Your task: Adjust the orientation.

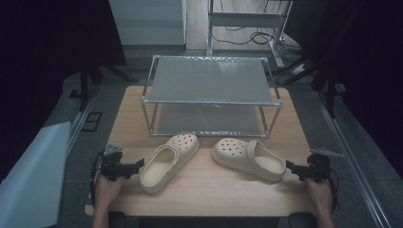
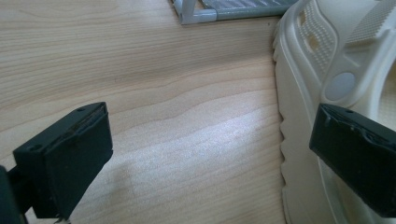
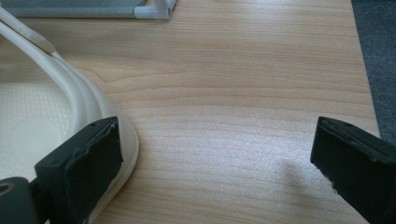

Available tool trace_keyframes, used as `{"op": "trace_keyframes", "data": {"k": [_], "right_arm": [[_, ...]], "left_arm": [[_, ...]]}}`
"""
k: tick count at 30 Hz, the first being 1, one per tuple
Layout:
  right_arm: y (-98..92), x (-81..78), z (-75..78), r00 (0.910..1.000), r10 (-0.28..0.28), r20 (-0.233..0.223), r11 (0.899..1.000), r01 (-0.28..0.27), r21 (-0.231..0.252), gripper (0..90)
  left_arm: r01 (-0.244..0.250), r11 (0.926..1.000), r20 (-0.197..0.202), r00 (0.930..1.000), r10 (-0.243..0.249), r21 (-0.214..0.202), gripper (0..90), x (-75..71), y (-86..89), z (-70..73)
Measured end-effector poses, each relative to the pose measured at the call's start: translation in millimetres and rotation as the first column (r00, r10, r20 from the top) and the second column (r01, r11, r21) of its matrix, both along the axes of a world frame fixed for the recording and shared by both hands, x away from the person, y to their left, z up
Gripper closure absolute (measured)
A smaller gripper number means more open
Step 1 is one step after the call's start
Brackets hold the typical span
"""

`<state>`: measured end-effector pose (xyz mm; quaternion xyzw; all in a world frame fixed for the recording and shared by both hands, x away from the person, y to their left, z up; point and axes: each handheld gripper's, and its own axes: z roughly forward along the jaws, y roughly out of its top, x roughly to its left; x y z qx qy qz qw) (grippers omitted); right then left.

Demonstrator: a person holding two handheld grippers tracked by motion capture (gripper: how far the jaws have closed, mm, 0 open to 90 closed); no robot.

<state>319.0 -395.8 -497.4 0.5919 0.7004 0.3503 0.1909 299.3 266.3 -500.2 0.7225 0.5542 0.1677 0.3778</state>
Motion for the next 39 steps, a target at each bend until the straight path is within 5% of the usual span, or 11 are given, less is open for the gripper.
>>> {"op": "trace_keyframes", "data": {"k": [18,39], "right_arm": [[-0.9,0.6,-1.6,1.0000,-0.001,0.007,1.000,0.001,0.019,2.1],[-1.4,0.0,-2.1,0.9999,0.011,0.005,1.000,-0.011,0.023,4.3]], "left_arm": [[0.023,0.9897,-0.037,0.9992,-0.018,0.141,0.0,3.4,-9.7,-2.7],[0.093,0.9870,-0.050,0.9949,-0.087,0.131,0.7,-4.6,-21.1,-2.5]]}}
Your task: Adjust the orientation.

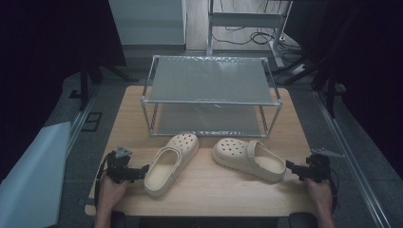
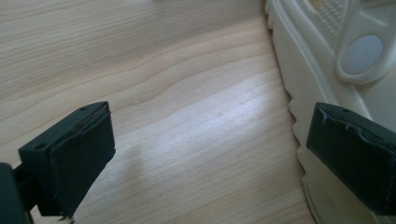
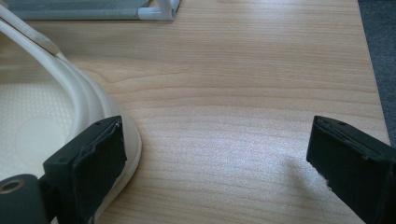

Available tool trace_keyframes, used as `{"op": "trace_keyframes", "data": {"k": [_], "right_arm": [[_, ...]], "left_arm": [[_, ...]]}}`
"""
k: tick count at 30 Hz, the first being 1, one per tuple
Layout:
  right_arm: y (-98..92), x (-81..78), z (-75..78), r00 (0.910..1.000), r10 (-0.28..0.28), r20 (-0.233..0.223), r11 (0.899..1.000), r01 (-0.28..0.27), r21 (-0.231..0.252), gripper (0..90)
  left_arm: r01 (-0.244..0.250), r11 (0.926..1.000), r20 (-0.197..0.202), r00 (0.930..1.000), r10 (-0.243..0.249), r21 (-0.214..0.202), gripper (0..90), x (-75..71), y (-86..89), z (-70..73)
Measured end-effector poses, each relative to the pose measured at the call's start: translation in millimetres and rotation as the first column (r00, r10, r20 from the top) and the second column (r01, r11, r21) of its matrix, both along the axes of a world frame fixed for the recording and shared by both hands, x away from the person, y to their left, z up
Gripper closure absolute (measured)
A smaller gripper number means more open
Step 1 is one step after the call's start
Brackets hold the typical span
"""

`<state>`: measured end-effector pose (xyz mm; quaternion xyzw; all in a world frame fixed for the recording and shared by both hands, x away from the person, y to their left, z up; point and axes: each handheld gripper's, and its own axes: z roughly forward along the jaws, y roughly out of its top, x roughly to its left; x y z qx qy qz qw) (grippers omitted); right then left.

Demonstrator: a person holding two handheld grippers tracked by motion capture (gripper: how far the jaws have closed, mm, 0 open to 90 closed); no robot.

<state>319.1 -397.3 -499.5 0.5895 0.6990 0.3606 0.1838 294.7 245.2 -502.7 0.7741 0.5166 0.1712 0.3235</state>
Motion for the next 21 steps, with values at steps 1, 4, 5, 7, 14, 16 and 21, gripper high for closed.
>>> {"op": "trace_keyframes", "data": {"k": [1,4,5,7,14,16,21], "right_arm": [[0.0,0.0,0.0,1.0000,0.000,0.000,1.000,0.000,0.000,4.3],[0.0,-0.3,0.1,1.0000,0.000,0.000,1.000,0.000,0.001,4.4],[0.1,-0.4,0.1,1.0000,-0.001,0.001,1.000,0.001,0.002,4.4],[0.2,-0.5,0.0,1.0000,-0.001,0.003,1.000,0.001,0.004,4.5],[0.0,-0.6,0.0,1.0000,0.003,-0.002,1.000,-0.003,0.002,5.1],[0.1,-0.6,0.0,1.0000,0.003,-0.002,1.000,-0.003,0.001,5.2],[0.2,-0.6,0.0,1.0000,0.004,-0.001,1.000,-0.004,0.000,5.4]], "left_arm": [[0.007,1.0000,-0.001,1.0000,-0.007,0.001,0.7,-0.3,-1.1,0.2],[0.033,0.9994,-0.005,0.9994,-0.033,0.006,0.5,-2.5,-7.1,0.8],[0.054,0.9985,-0.009,0.9985,-0.054,0.011,0.5,-4.2,-11.5,1.5],[0.064,0.9979,-0.012,0.9979,-0.064,0.013,0.1,-5.8,-14.8,1.9],[0.086,0.9961,-0.017,0.9962,-0.086,0.018,0.0,-11.8,-22.3,2.7],[0.101,0.9948,-0.020,0.9948,-0.100,0.018,0.0,-13.5,-26.2,2.8],[0.120,0.9925,-0.023,0.9926,-0.119,0.027,0.0,-14.8,-36.2,3.0]]}}
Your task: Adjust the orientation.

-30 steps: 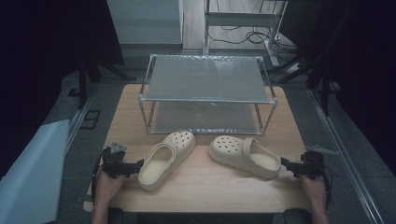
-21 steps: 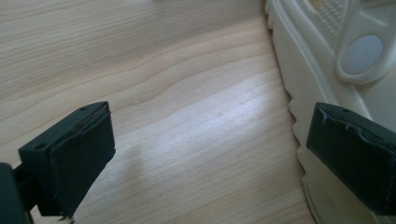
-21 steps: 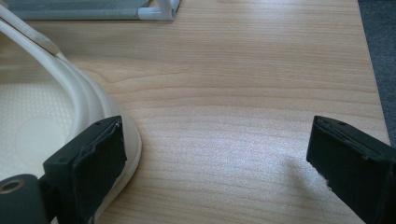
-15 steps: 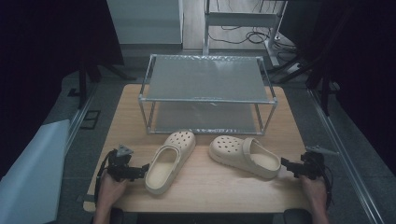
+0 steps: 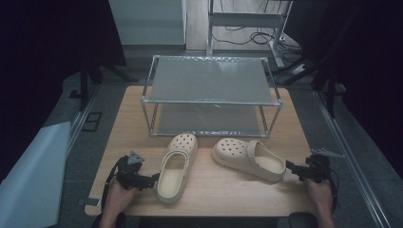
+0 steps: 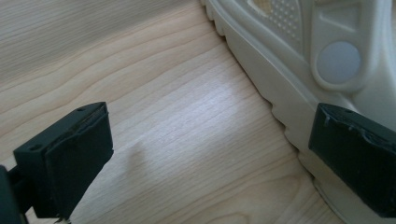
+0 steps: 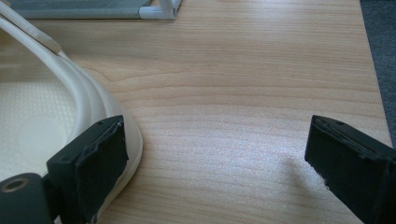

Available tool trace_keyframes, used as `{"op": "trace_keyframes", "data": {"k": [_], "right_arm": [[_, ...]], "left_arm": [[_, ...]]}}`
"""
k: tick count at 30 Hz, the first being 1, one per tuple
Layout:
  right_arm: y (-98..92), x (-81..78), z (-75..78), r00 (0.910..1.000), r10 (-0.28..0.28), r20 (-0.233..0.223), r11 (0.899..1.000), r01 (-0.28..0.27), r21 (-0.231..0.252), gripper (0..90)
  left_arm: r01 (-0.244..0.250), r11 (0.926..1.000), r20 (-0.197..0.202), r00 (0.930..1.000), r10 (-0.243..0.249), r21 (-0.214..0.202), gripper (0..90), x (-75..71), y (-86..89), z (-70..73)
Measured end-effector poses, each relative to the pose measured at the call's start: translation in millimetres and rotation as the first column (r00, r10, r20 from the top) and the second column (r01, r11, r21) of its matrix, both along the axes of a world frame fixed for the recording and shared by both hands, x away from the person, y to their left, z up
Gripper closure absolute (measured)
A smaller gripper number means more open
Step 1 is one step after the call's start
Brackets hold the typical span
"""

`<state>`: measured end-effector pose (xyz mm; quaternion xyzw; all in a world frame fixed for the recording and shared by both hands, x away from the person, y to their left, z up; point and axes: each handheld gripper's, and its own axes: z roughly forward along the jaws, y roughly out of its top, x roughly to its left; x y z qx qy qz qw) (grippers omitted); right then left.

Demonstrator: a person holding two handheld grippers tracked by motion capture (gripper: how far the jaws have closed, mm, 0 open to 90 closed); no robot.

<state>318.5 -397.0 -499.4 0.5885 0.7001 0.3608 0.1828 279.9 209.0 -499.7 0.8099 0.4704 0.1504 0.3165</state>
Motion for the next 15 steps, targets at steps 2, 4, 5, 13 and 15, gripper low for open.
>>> {"op": "trace_keyframes", "data": {"k": [2,4,5,13,15], "right_arm": [[-0.1,0.0,-0.1,1.0000,0.000,0.000,1.000,0.000,0.001,5.4],[-0.2,0.1,-0.2,1.0000,0.001,0.000,1.000,-0.001,0.002,5.4],[-0.3,0.0,-0.2,1.0000,0.001,0.000,1.000,-0.001,0.002,5.4],[-0.4,-0.2,0.0,1.0000,-0.004,0.006,1.000,0.004,0.003,5.4],[-1.0,-0.2,-0.1,1.0000,-0.004,0.003,1.000,0.003,0.003,5.4]], "left_arm": [[0.000,1.0000,0.000,1.0000,0.000,0.002,0.0,0.1,-1.0,-0.1],[0.003,1.0000,-0.004,1.0000,-0.003,0.001,0.0,0.3,-2.4,-0.4],[0.000,1.0000,-0.006,1.0000,0.000,0.005,0.0,0.4,-2.4,-0.2],[-0.029,0.9996,0.006,0.9996,0.029,0.004,0.0,0.1,0.3,5.4],[-0.044,0.9990,0.012,0.9990,0.044,-0.013,0.0,-0.4,3.0,9.7]]}}
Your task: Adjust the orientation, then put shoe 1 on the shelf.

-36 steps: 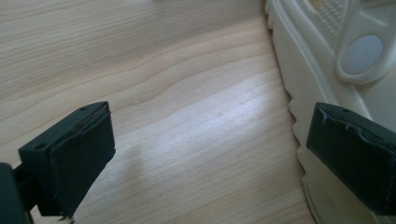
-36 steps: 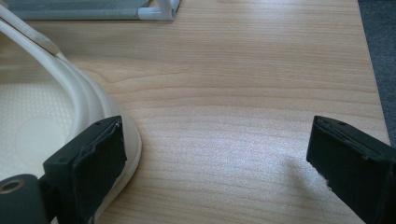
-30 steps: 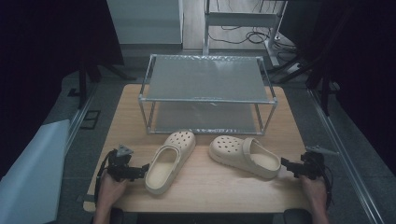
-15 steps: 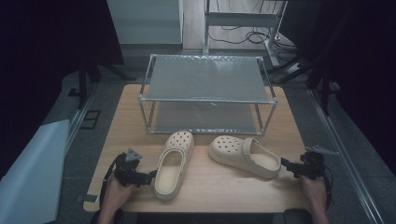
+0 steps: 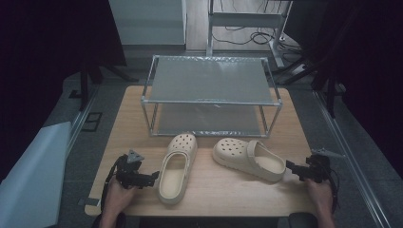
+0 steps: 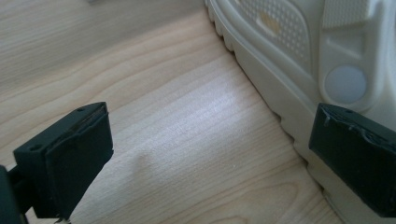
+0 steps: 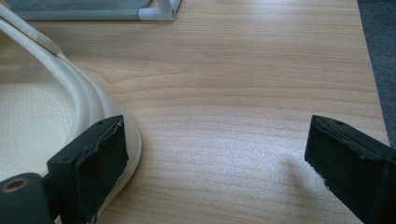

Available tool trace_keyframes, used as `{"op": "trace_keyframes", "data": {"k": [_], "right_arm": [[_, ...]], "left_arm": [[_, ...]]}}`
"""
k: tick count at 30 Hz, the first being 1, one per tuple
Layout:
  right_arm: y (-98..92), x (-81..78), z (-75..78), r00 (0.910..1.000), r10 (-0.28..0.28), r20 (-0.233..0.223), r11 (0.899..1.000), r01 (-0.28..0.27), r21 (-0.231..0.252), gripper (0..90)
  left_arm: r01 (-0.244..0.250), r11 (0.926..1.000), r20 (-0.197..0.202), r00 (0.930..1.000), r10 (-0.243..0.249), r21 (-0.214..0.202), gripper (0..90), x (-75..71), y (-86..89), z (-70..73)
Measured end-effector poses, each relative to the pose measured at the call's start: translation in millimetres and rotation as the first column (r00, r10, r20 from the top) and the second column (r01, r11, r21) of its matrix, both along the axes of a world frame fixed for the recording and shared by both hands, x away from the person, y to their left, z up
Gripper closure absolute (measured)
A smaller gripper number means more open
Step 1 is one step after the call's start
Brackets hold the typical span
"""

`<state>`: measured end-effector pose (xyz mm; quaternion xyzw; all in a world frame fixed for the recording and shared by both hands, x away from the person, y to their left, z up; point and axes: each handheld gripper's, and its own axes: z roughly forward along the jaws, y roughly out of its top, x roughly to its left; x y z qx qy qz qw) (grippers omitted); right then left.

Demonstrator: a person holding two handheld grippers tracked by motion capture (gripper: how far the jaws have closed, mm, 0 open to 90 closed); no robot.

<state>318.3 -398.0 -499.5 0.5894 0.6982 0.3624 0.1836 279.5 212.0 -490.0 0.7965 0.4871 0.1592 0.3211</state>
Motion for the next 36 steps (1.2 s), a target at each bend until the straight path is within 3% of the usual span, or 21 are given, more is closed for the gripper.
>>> {"op": "trace_keyframes", "data": {"k": [12,31,36], "right_arm": [[0.9,0.2,-0.1,1.0000,0.002,0.000,1.000,-0.002,-0.001,5.5],[1.5,0.1,-0.6,0.9999,-0.015,0.004,1.000,0.014,0.007,5.7],[1.3,0.5,-1.0,0.9999,-0.015,0.002,1.000,0.015,0.009,5.8]], "left_arm": [[-0.006,0.9990,0.046,0.9989,0.008,-0.045,1.0,-7.0,-8.1,23.5],[0.023,0.9986,0.032,0.9993,-0.021,-0.048,5.7,-6.0,-28.5,28.6],[0.027,0.9984,0.034,0.9991,-0.025,-0.050,12.1,-3.5,-35.1,29.9]]}}
